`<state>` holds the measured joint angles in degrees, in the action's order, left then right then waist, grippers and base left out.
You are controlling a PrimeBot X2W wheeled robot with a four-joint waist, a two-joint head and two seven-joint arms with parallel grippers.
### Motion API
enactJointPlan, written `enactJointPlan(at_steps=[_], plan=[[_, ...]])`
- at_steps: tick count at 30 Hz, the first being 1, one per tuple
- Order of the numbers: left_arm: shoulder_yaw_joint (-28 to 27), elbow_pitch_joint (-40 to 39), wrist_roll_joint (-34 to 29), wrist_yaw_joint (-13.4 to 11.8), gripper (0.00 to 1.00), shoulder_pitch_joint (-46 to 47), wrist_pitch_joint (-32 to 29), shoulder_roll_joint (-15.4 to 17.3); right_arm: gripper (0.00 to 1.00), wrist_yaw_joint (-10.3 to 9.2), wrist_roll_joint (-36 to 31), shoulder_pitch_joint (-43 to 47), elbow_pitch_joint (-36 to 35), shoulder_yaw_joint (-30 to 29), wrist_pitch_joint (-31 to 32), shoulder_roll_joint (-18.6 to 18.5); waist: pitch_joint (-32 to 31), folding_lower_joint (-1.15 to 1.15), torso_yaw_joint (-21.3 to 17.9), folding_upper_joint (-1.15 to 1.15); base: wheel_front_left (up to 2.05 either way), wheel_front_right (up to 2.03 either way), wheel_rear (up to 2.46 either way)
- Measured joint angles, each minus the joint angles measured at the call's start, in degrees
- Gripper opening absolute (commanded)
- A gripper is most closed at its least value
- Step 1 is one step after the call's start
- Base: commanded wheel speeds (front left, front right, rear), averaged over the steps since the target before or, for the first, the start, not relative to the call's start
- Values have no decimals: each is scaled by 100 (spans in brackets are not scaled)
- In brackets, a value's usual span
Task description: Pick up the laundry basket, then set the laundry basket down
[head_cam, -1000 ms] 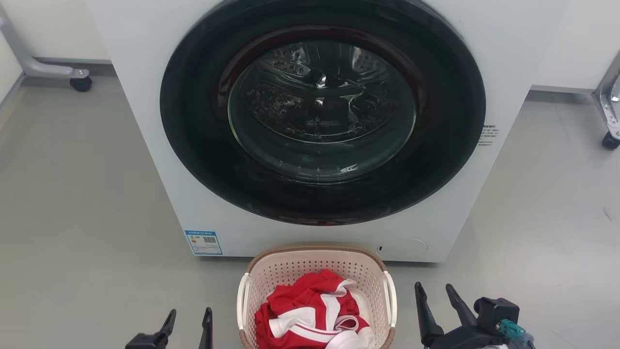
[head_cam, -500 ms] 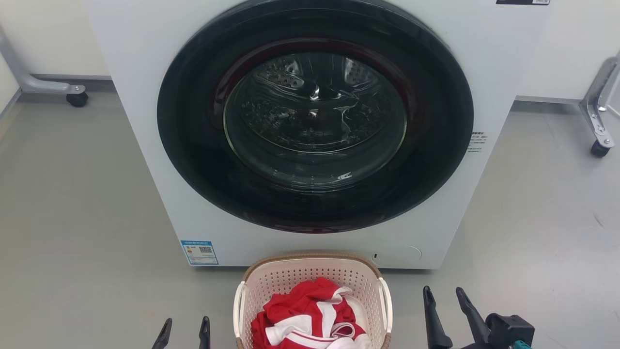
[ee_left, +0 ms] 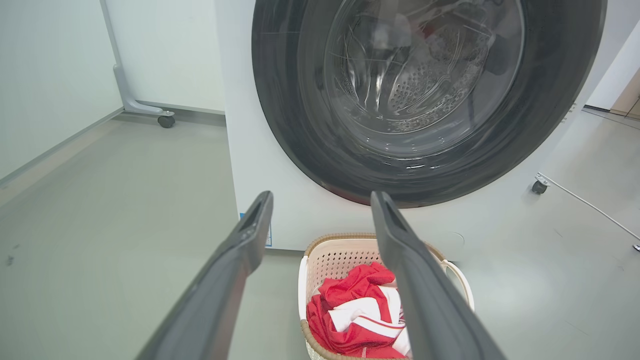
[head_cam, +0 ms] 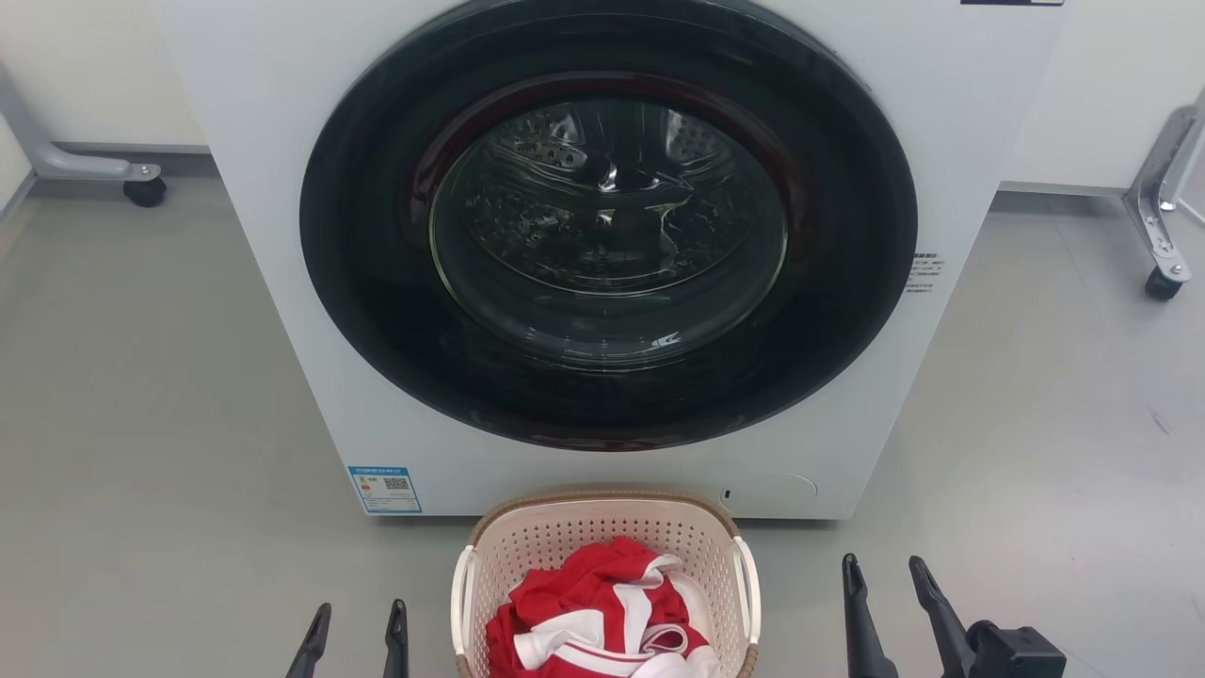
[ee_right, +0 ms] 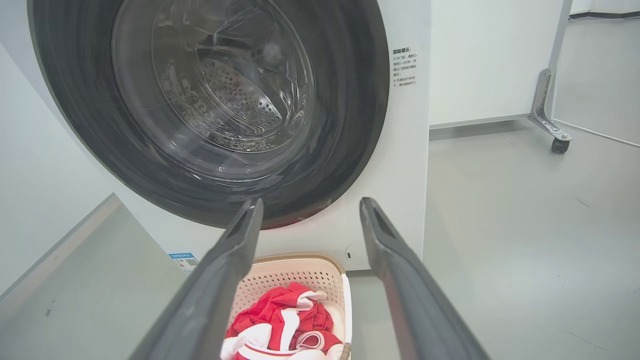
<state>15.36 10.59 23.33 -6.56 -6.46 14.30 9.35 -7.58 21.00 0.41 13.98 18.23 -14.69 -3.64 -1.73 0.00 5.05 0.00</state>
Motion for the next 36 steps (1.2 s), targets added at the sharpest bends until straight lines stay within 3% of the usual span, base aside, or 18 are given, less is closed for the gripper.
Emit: enactJointPlan(at_steps=[36], plan=[[-96,-347,-221,-7,100,-88,1,-40,100,0,-369,148,-431,-131,0,66,89,0,-13,0,0,0,0]])
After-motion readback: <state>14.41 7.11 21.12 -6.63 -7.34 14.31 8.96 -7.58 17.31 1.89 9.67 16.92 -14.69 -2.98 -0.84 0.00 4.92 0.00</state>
